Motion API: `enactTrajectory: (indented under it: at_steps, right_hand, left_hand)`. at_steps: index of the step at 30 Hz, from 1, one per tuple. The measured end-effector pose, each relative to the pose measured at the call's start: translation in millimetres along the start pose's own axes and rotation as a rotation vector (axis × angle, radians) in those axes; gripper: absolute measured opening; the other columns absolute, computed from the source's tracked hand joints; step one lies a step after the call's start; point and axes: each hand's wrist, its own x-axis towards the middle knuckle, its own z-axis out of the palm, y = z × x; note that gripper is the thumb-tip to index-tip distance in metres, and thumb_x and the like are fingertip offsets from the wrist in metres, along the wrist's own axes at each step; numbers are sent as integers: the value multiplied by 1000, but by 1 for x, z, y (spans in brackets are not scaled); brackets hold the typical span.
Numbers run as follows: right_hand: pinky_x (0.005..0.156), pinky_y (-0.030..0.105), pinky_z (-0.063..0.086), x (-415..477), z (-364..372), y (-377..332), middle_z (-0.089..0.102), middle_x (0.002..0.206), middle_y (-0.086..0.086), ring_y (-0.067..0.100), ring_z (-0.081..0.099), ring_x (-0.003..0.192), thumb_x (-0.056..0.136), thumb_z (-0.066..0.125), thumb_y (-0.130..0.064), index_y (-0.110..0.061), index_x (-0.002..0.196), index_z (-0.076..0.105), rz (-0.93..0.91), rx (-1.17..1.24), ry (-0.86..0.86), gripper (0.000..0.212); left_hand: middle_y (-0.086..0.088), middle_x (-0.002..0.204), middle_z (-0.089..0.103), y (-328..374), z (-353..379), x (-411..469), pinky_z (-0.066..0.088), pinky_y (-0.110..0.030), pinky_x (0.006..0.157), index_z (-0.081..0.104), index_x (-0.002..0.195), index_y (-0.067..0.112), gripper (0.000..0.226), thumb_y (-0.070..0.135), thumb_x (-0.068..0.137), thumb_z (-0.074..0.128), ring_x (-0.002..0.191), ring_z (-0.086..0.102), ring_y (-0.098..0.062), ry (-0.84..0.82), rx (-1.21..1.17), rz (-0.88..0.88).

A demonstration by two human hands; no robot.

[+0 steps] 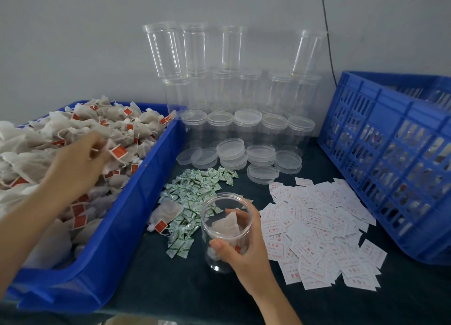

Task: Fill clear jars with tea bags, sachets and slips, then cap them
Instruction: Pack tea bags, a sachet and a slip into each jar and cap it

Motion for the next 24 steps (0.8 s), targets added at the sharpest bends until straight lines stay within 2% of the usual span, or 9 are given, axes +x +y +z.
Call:
enactTrajectory:
  at_steps: [2, 4, 6, 10, 13, 16, 20, 22, 24]
  right_hand:
    - [82, 18, 54, 1, 0, 0, 60, 115, -20, 9, 63, 111, 61, 87, -62, -52, 135, 41, 1, -2, 1, 87]
    - [82, 18, 54, 0, 0, 1, 60, 115, -19, 11, 63, 110, 62, 87, -61, -49, 136, 41, -1, -3, 5, 88]
    - [82, 19, 54, 0, 0, 0, 60, 115, -20, 11, 63, 110, 61, 87, -62, -48, 136, 41, 1, -6, 11, 89]
    - [83, 21, 54, -1, 0, -3, 60, 116, -20, 11, 63, 111, 63, 87, -61, -49, 137, 40, 5, -12, 18, 88]
    - [84, 32, 58, 0, 0, 0, 62, 122, -13, 20, 66, 111, 65, 88, -56, -44, 141, 39, 14, -1, 0, 92]
    - [86, 27, 56, -1, 0, 0, 60, 125, -17, 15, 64, 116, 63, 88, -59, -47, 139, 41, 19, -5, 6, 91]
    - [82, 16, 53, 0, 0, -1, 59, 122, -21, 5, 62, 114, 62, 85, -64, -56, 134, 42, -3, -19, 13, 84]
    - [82, 16, 54, 0, 0, -1, 59, 122, -22, 6, 62, 114, 62, 85, -64, -58, 134, 41, -8, -16, 10, 85]
    - [82, 16, 54, 0, 0, -1, 59, 122, -24, 4, 61, 115, 61, 85, -65, -59, 134, 40, -7, -18, 9, 85]
  left_hand:
    - [1, 82, 65, 32, -4, -4, 49, -22, 54, 54, 87, 17, 9, 17, 92, 61, 69, 64, -10, -33, -198, 27]
    - [5, 82, 71, 70, -7, -12, 51, -12, 56, 58, 83, 18, 11, 10, 85, 65, 71, 67, 1, -140, -378, 66]
    - [13, 84, 72, 100, -3, -21, 53, -16, 61, 61, 82, 17, 15, 4, 81, 67, 74, 68, 1, -246, -472, 86]
    - [5, 88, 74, 134, 16, -34, 59, -23, 69, 64, 88, 15, 15, 4, 80, 70, 79, 72, -11, -463, -591, 86]
    - [0, 85, 74, 135, 25, -36, 60, -25, 69, 66, 89, 13, 15, 4, 79, 74, 77, 72, -15, -548, -625, 82]
    - [0, 78, 74, 115, 23, -28, 59, -23, 64, 68, 84, 13, 11, 8, 79, 75, 70, 72, -15, -471, -542, 15]
    - [4, 73, 67, 68, 15, -17, 48, -24, 69, 63, 74, 19, 21, 2, 83, 70, 73, 66, -14, -279, -78, -20]
    - [3, 76, 65, 48, 12, -12, 43, -24, 64, 62, 72, 19, 20, 4, 84, 68, 74, 61, -13, -285, 48, -80]
    - [-4, 75, 67, 37, 8, -6, 47, -27, 61, 63, 76, 15, 14, 8, 88, 66, 69, 62, -16, -353, 80, -165]
